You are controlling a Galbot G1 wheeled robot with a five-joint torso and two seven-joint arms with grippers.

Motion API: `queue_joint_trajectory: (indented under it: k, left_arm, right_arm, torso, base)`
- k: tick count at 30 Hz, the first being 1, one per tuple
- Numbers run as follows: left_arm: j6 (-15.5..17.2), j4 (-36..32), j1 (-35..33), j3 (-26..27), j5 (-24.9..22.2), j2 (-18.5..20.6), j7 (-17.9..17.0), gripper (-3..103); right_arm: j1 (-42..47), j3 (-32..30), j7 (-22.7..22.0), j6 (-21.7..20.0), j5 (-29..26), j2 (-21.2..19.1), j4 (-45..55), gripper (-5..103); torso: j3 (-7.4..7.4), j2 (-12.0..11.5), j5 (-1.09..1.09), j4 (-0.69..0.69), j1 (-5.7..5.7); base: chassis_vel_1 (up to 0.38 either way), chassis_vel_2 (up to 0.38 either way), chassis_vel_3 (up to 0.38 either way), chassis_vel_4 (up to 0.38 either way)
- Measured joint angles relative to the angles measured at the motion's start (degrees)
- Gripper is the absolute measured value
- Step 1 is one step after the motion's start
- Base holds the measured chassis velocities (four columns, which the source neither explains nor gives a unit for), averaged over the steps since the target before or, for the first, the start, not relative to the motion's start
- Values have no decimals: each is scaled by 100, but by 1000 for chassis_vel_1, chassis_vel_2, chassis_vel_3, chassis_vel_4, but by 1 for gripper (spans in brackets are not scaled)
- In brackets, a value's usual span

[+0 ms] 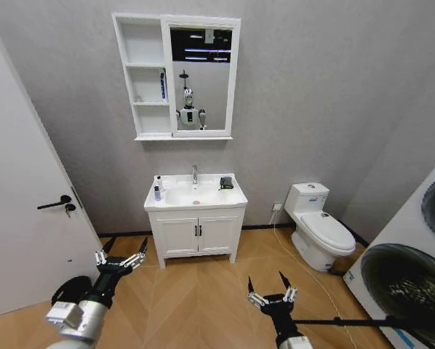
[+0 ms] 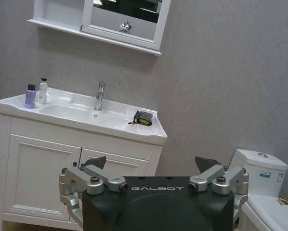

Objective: Move facial cleanser and shampoo from washbasin to cabinet, then wipe washbasin with towel.

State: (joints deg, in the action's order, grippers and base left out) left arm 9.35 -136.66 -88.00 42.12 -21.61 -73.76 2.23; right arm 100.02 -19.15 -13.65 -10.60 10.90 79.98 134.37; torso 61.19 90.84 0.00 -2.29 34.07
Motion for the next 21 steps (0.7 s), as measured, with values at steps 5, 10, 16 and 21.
queue_joint_trajectory:
  k: [5, 10, 16, 21]
  left_arm:
    - [0, 28, 2, -1, 40, -22, -26, 100]
    - [41, 865, 124, -39, 983, -559, -786, 100]
    - [162, 1405, 200, -152, 1688, -931, -1239, 100]
    - [187, 1339, 161, -167, 1690, -910, -1163, 100]
  right_arm:
    - [-5, -21, 1, 3, -8, 4, -6, 100]
    - [-175, -713, 198, 166, -331, 144, -283, 100]
    - [-424, -1716, 498, 421, -801, 350, -685, 100]
    - [-632, -2541, 744, 626, -1186, 523, -1015, 100]
  torso:
    - [0, 0, 1, 0, 0]
    - [0, 0, 0, 1, 0]
    - [0, 0, 2, -1, 0]
    - [0, 0, 1, -1, 0]
  base:
    - [0, 0, 0, 0]
    - [0, 0, 0, 0]
    - [0, 0, 0, 0]
    - [0, 0, 0, 0]
